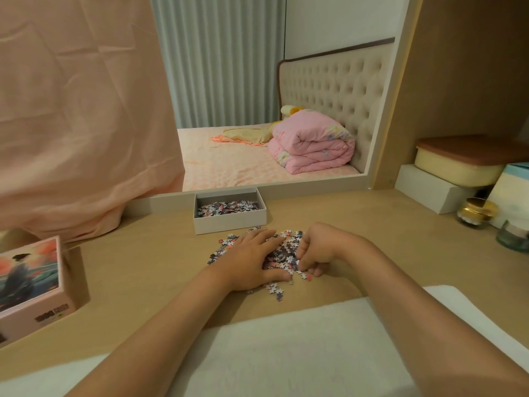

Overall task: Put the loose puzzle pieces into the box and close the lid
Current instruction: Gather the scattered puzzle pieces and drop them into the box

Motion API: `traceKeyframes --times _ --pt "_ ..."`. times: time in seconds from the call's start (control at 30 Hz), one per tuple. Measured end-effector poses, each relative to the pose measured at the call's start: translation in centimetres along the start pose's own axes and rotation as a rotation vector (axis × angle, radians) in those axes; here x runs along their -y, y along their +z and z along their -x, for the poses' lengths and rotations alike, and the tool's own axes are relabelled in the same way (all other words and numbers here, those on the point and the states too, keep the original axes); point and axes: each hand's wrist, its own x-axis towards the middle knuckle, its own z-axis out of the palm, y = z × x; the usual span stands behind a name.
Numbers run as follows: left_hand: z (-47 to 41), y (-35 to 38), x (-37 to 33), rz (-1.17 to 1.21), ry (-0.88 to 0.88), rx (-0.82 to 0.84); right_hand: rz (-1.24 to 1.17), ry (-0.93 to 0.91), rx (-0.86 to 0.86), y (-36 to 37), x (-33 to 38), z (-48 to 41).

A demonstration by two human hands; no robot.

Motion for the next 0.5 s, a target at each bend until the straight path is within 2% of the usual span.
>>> traceKeyframes --times 0.1,0.2,0.33,0.4,0.5 --pt "0.9 -0.2 0.6 0.044 -0.021 -0.008 -0.101 -0.076 -0.040 0.2 0.7 -0.4" --pt "1.3 -0.1 1.2 0.020 -0.079 0.060 0.029 -0.167 -0.193 -0.7 0.7 -1.3" --pt "1.0 -0.6 2.5 0.024 -0.154 0.154 0.037 -0.232 -0.323 -1.3 -0.2 -3.2" --pt "0.7 -1.5 2.8 0.113 -0.147 0.133 0.161 -0.195 -0.234 -1.3 -0.2 -3.4" --pt "0.2 -2.9 3.6 0.213 -0.172 0.084 0.500 -0.137 -0.006 -1.4 1.3 -3.0"
